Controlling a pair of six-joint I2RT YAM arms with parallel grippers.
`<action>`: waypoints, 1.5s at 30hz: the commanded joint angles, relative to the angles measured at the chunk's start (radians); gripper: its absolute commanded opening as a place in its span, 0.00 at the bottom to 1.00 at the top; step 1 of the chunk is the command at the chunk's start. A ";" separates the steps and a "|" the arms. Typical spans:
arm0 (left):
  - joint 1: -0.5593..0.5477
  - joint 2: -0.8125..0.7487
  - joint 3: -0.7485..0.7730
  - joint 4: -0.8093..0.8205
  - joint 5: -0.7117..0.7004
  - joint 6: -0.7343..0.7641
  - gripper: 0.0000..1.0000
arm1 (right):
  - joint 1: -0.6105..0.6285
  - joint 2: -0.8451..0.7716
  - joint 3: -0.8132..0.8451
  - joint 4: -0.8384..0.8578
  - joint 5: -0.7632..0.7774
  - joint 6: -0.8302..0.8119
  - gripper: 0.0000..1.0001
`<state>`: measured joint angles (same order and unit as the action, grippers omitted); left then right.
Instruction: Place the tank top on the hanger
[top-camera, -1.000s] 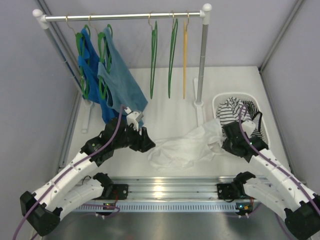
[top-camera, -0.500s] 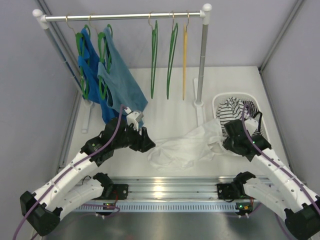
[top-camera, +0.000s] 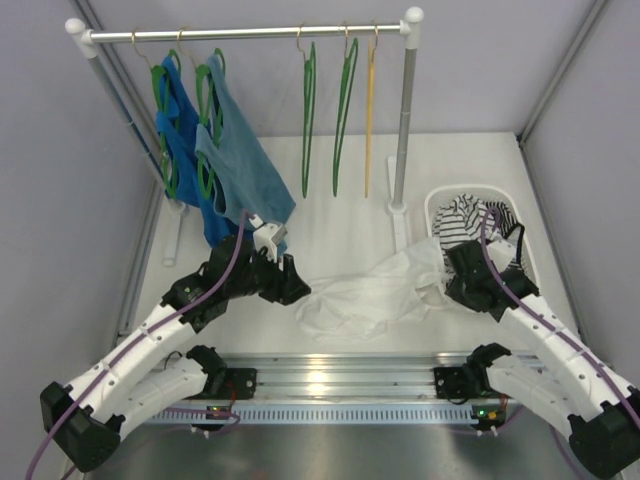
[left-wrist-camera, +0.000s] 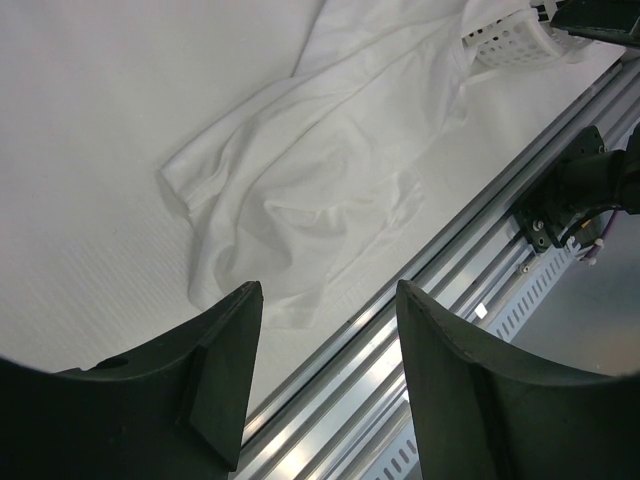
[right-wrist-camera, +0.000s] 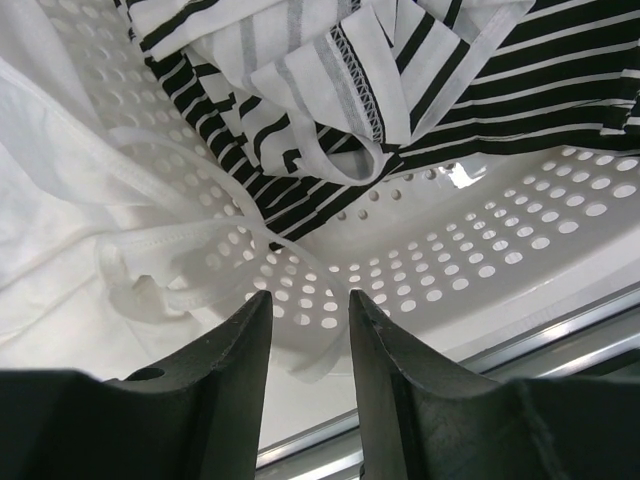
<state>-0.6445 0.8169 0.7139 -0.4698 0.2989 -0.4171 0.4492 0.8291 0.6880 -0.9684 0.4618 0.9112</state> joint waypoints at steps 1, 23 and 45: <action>-0.004 0.007 -0.008 0.059 0.011 0.009 0.61 | -0.012 0.008 -0.022 0.019 0.006 0.015 0.37; -0.006 0.010 -0.047 0.405 0.106 -0.143 0.63 | 0.334 0.092 0.260 0.076 0.020 0.116 0.00; -0.346 0.413 -0.235 1.166 -0.214 -0.167 0.62 | 0.487 0.393 0.378 0.333 -0.086 0.141 0.00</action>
<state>-0.9634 1.1866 0.4816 0.4835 0.2020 -0.5896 0.9207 1.2190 1.0229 -0.6796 0.3870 1.0348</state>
